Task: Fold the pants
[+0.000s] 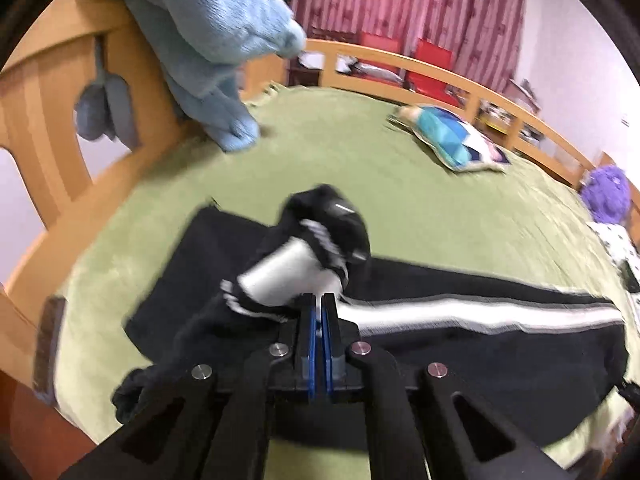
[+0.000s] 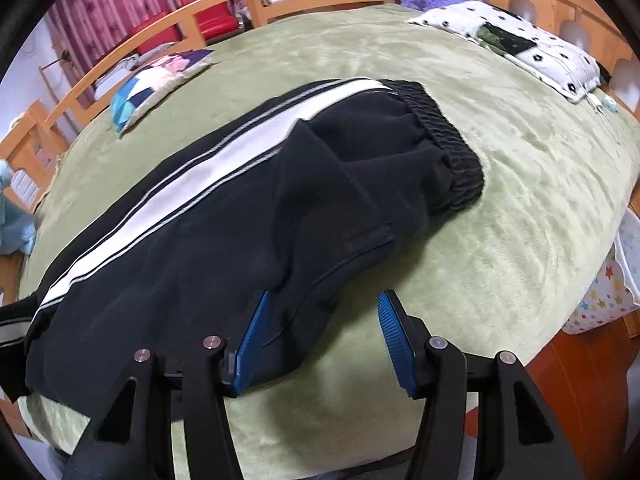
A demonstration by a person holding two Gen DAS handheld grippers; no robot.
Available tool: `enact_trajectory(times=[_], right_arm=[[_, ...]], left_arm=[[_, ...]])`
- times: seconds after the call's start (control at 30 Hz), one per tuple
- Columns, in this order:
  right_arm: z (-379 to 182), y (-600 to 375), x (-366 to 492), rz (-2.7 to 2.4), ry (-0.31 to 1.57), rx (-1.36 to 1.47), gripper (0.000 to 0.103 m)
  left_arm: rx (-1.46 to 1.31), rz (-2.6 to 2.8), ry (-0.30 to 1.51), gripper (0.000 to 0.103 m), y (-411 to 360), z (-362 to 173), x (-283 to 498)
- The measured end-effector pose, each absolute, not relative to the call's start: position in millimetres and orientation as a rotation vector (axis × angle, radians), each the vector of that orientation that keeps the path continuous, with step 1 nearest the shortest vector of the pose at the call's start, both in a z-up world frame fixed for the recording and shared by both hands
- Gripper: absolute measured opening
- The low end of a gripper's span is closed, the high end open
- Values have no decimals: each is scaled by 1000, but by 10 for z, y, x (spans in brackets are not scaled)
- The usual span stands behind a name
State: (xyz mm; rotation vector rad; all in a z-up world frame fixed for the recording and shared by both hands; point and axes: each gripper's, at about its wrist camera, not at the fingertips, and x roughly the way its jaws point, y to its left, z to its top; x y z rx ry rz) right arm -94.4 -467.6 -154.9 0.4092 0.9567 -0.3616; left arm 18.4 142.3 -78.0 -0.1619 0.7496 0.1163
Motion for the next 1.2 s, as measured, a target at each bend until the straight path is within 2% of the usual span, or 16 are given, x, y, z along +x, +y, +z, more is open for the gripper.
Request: enact_trajectory(times=[0.23, 0.53, 0.63, 0.67, 0.7, 0.77, 0.87, 1.07, 1.17, 1.2], right_arm=[[-1684, -4937, -951, -391, 947, 533, 60], [-1645, -4996, -967, -368, 889, 568, 60], [-1576, -5084, -1088, -357, 837, 589, 61], [-1568, -5123, -1105, -354, 824, 600, 63], [-1578, -5181, -1106, -349, 818, 614, 66], [-1620, -5296, -1076, -340, 807, 655, 66], [-1740, -5446, -965, -283, 779, 771, 66], [-2050, -5594, -555, -254, 779, 897, 88], [-2145, -5659, -398, -260, 747, 936, 88], [-2151, -5678, -354, -265, 732, 946, 84]], left_arm=[[-180, 103, 800, 4, 1522, -816, 675], [-201, 64, 927, 7, 1230, -1227, 705], [-166, 39, 962, 25, 1020, -1312, 703], [-150, 29, 968, 34, 927, -1329, 696], [-140, 22, 969, 40, 863, -1335, 689], [-121, 10, 971, 66, 693, -1330, 671], [-102, -21, 961, 67, 511, -1295, 620], [-67, -42, 964, 68, 282, -1263, 581], [-70, -42, 973, 68, 243, -1283, 574], [-70, -41, 979, 68, 231, -1293, 577]])
